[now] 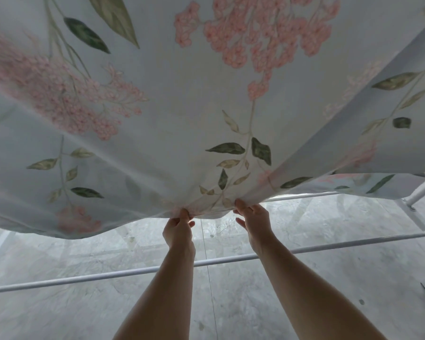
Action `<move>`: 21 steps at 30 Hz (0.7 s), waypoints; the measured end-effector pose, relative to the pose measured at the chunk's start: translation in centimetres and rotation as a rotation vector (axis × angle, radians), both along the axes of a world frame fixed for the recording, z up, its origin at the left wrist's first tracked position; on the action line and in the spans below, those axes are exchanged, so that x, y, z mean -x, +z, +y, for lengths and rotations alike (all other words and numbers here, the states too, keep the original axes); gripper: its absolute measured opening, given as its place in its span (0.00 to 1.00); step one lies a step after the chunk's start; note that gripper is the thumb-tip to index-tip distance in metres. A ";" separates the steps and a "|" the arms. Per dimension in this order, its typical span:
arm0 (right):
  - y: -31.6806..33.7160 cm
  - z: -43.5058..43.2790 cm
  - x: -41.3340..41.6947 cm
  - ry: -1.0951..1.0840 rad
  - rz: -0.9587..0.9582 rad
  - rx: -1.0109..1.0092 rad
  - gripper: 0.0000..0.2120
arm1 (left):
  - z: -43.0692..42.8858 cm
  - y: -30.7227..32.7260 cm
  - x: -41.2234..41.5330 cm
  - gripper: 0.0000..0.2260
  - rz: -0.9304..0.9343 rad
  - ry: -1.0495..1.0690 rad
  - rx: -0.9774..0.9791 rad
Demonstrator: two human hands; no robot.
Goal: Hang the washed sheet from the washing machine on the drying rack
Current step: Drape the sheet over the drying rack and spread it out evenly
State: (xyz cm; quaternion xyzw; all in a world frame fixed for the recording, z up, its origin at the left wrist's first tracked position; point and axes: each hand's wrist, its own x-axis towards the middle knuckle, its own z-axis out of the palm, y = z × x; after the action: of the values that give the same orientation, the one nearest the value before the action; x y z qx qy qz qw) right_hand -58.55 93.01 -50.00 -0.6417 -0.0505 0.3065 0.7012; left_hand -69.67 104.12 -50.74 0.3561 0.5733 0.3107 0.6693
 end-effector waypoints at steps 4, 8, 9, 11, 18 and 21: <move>-0.9 0.0 0.1 -0.023 -0.003 0.008 0.02 | 0.2 -0.6 -0.2 0.09 0.027 0.007 0.019; -1.8 0.0 0.6 -0.035 -0.022 0.061 0.04 | 0.0 -1.1 0.0 0.09 0.061 0.025 0.056; -1.7 0.1 0.6 -0.032 -0.013 0.057 0.03 | 0.0 -1.0 0.0 0.09 0.051 0.034 0.064; -1.7 0.0 0.6 0.003 0.026 0.026 0.01 | -0.2 -0.8 0.2 0.07 -0.002 0.026 0.089; -0.7 -5.7 -2.2 0.036 0.121 -0.082 0.18 | -4.4 2.1 -2.8 0.23 -0.093 -0.537 0.170; 0.3 -11.0 -4.6 -0.042 0.112 -0.101 0.19 | -8.0 3.8 -5.2 0.22 -0.048 -0.735 0.097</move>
State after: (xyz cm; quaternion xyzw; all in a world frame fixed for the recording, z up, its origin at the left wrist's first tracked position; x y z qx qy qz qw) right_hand -53.95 82.03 -49.67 -0.5883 -0.0131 0.3244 0.7406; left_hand -64.51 96.11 -46.95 0.4985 0.4054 0.0304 0.7656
